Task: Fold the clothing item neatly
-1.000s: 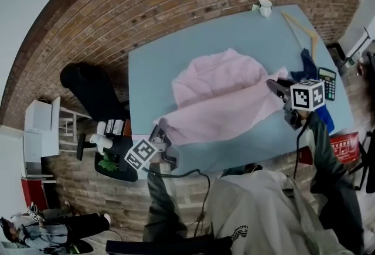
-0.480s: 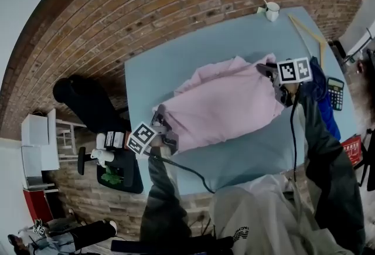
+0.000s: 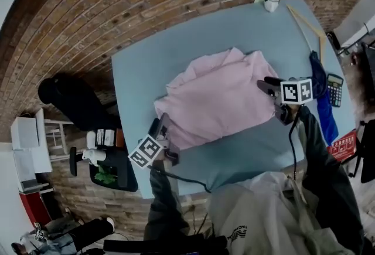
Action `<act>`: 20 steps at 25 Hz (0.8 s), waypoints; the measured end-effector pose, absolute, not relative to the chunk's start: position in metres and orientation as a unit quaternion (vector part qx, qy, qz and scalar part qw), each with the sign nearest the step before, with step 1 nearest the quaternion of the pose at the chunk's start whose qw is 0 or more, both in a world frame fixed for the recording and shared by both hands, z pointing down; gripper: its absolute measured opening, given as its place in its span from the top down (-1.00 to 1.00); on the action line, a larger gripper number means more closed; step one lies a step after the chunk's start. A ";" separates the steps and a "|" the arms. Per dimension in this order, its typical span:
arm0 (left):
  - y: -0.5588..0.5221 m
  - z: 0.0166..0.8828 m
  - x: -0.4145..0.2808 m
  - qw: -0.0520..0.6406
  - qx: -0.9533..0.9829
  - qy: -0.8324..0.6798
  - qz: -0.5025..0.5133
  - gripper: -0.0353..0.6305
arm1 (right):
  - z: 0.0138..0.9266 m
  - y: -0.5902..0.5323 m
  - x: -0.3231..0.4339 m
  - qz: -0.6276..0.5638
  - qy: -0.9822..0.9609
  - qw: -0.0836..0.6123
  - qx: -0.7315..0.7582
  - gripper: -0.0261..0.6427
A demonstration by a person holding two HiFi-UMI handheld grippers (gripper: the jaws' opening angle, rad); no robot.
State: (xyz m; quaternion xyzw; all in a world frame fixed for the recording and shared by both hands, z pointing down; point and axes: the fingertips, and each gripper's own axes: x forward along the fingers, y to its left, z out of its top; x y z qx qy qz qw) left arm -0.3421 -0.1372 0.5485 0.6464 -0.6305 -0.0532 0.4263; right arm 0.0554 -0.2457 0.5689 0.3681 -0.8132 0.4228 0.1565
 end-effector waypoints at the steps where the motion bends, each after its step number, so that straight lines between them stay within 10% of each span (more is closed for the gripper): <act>1: -0.127 0.547 -0.336 0.418 0.651 -0.632 -0.047 0.14 | 0.565 -0.234 0.059 0.424 -0.814 0.144 0.369 0.31; 6: -0.088 0.522 -0.298 0.346 0.679 -0.647 -0.031 0.86 | 0.524 -0.177 0.075 0.355 -0.839 0.110 0.397 0.45; 20: 0.018 0.504 -0.188 0.316 0.714 -0.625 -0.025 0.87 | 0.525 0.001 0.119 0.298 -0.853 0.124 0.411 0.81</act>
